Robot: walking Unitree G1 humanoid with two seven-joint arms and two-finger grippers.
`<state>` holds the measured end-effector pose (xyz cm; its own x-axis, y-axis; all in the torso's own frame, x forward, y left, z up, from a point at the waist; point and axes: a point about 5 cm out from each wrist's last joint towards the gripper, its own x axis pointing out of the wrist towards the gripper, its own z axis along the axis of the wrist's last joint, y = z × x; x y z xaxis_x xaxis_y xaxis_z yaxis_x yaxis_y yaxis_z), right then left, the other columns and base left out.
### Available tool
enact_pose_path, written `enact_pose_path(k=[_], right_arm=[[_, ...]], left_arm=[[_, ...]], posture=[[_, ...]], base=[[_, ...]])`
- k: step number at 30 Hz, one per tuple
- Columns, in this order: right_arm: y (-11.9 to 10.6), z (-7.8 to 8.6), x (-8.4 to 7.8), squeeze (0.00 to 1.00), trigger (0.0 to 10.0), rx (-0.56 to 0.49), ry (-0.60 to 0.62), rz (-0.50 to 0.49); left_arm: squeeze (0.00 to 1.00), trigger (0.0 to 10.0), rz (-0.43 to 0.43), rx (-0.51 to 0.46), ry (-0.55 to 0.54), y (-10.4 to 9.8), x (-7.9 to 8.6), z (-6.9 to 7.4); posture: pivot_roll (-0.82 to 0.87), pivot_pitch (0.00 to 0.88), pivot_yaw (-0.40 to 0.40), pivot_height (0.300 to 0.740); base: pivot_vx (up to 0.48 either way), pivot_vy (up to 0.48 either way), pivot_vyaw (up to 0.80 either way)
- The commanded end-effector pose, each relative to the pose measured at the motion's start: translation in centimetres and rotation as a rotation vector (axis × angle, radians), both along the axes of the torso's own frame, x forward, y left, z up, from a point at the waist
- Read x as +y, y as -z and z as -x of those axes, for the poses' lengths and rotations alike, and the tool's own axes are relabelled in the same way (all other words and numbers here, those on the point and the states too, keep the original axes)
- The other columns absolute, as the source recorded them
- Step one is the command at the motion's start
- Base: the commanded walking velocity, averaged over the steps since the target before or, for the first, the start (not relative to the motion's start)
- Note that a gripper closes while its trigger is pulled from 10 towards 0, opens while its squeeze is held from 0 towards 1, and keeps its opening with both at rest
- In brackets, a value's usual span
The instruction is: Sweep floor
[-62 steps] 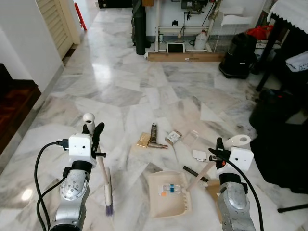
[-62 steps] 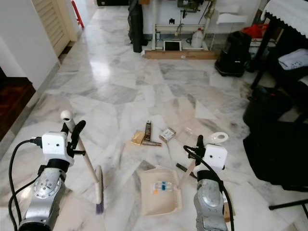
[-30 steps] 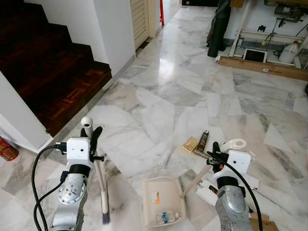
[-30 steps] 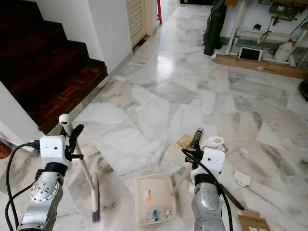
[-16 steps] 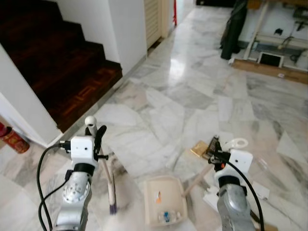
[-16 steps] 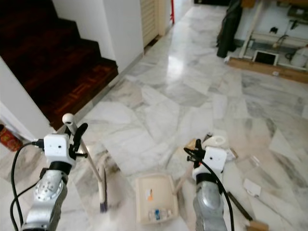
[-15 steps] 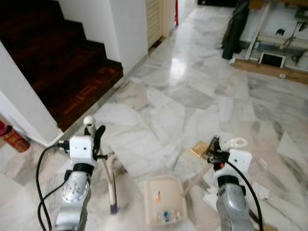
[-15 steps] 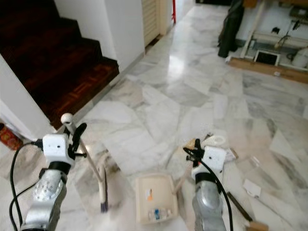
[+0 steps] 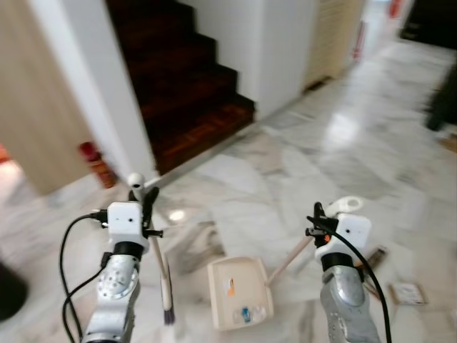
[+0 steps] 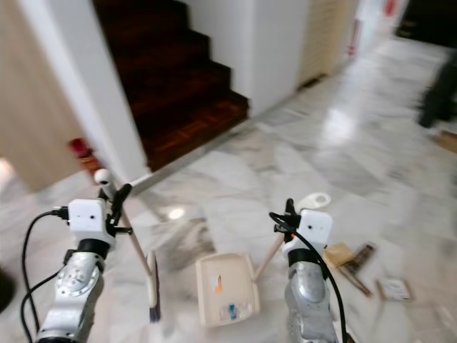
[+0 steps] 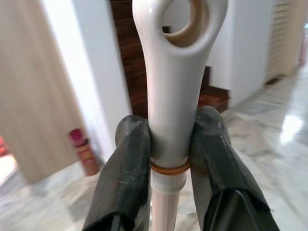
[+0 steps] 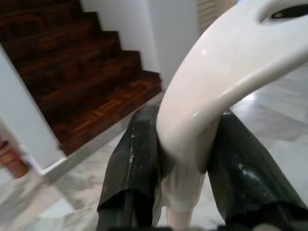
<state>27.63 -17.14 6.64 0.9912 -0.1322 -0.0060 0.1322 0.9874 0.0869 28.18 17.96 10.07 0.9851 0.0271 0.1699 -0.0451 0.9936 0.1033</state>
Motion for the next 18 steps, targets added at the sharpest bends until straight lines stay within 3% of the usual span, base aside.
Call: enact_pose_path(k=[1,18], right_arm=[[-1.47,-0.71,0.49,0.0,10.0,-0.063,-0.017,-0.008],[-1.28,-0.9,0.98,0.0,10.0,-0.045,-0.025,-0.027]], left_arm=[[0.0,10.0,-0.023,-0.034,-0.011,-0.82,0.39,-0.25],[0.0,10.0,-0.031,-0.02,-0.015,-0.54,0.51,0.06]], posture=[[0.05,0.0,0.002,0.74],[0.07,0.0,0.002,0.74]], base=[[0.0,0.0,0.79],[0.0,0.0,0.75]])
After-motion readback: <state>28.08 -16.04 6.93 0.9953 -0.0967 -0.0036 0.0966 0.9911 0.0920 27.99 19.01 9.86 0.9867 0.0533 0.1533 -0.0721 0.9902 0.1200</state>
